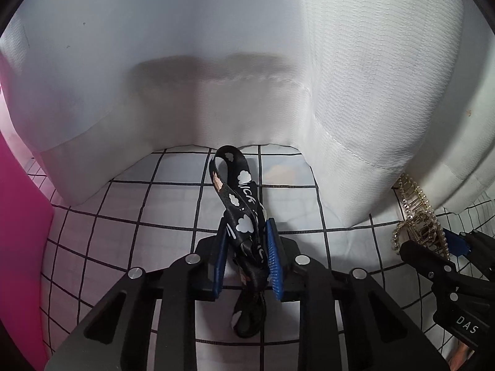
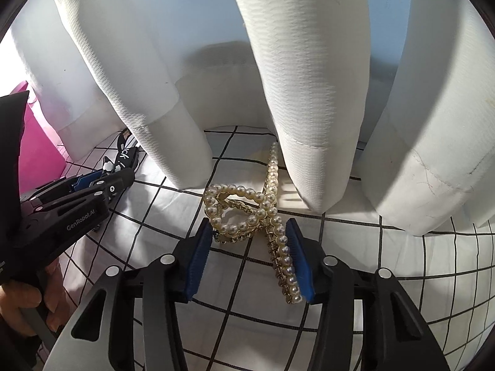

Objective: Organize jewelry
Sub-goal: 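Close left tool on the lanyard while right tool grips the pearl clip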

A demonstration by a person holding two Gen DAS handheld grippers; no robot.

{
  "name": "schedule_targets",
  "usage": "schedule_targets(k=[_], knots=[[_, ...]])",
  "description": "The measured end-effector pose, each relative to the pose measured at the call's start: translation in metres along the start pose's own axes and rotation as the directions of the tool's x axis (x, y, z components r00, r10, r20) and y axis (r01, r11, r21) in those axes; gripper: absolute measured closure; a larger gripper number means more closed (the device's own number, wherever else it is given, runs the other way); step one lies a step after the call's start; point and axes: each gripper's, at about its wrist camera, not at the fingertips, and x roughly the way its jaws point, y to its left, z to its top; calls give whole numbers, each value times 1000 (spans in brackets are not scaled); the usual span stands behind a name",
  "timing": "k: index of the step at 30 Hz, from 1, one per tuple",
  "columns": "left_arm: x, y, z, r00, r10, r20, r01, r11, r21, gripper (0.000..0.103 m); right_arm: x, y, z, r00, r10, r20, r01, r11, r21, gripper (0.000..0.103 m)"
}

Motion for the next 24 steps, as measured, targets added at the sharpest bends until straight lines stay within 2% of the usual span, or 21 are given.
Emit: schedule_targets(k=[3,4,16,17,19,24], knots=[[-9,3,-4,1000,-30,6,30,1000,-8,85,-3,-1,-1,1000,16,10,-16,1000,15,63],[-13,4,-6,999,-37,12,37,999,-7,91,-6,-3,-2,1000,24,17,-24,999,25,65],[-67,-2,-28,997,-71,30,71,997,-2,91,-32,-19,-19,999,44,30,-46,996,76,65],[-72,-4,-46,997,-74,30,74,997,-5,91,-35,-20,-21,999,44,32,-47,996,79,65],[-79,-3,-52,997,-77,26,77,997,-15,91,-43,-20,-25,998,49,38,-52,995,83,65],[-82,-9,-61,996,-87,2,87,996,-28,91,-60,-17,-32,998,57,36,-59,996,65,65]])
